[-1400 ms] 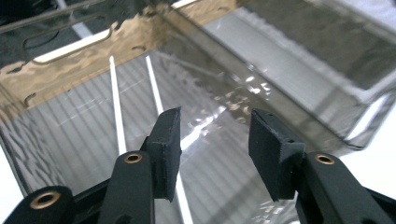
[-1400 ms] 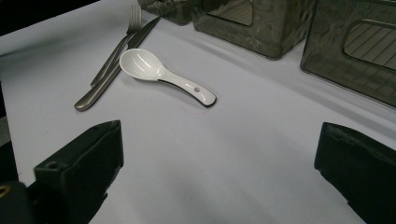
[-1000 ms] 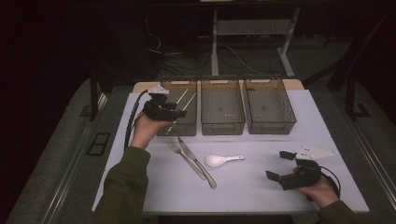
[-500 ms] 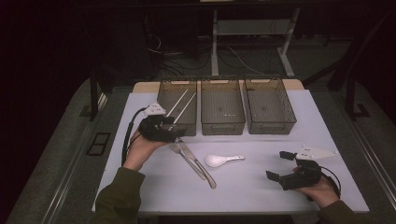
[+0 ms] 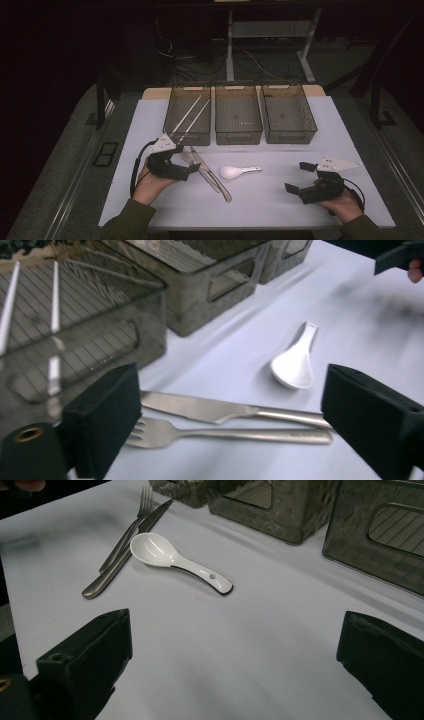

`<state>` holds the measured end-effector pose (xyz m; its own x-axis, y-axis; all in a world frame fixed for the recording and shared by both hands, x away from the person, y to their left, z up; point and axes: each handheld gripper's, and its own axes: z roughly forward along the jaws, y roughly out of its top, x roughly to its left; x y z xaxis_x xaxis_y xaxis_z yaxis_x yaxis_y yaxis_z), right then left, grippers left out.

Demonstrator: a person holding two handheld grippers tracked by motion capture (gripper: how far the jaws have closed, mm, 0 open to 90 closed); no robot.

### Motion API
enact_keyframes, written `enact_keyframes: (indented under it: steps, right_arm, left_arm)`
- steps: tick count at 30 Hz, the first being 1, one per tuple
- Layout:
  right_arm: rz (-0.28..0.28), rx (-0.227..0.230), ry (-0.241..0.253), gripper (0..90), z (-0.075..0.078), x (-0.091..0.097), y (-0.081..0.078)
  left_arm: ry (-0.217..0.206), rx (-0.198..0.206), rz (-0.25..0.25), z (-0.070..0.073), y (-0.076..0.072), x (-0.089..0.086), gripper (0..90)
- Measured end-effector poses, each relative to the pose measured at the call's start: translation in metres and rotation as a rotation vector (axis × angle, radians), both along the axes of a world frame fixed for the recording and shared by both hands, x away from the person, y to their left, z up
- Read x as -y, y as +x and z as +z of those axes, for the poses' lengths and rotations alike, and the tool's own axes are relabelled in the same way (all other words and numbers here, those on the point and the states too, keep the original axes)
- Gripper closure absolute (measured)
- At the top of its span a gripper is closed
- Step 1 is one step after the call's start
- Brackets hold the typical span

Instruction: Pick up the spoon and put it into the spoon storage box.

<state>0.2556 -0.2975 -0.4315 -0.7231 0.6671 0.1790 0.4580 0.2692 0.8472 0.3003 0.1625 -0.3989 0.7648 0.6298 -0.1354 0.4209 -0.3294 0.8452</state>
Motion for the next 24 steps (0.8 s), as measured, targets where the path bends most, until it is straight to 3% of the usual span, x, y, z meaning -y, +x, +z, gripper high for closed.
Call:
enact_keyframes:
  steps: [11, 15, 18, 24]
  right_arm:
    - [-0.002, 0.005, 0.005, 1.4, 0.002, 0.002, -0.001]
    - [0.003, 0.003, 0.004, 1.4, 0.003, 0.002, -0.001]
    - [0.025, -0.012, 0.006, 1.4, 0.007, 0.002, 0.001]
    - [0.035, -0.032, 0.016, 1.4, 0.013, -0.001, 0.007]
  left_arm:
    - [-0.009, 0.010, -0.016, -0.011, -0.026, 0.000, 0.0]
    - [-0.005, 0.052, -0.032, -0.013, -0.034, -0.001, 0.0]
    - [-0.013, 0.060, -0.046, -0.017, -0.034, -0.002, 0.0]
    - [-0.010, 0.039, -0.059, -0.021, -0.031, -0.001, 0.0]
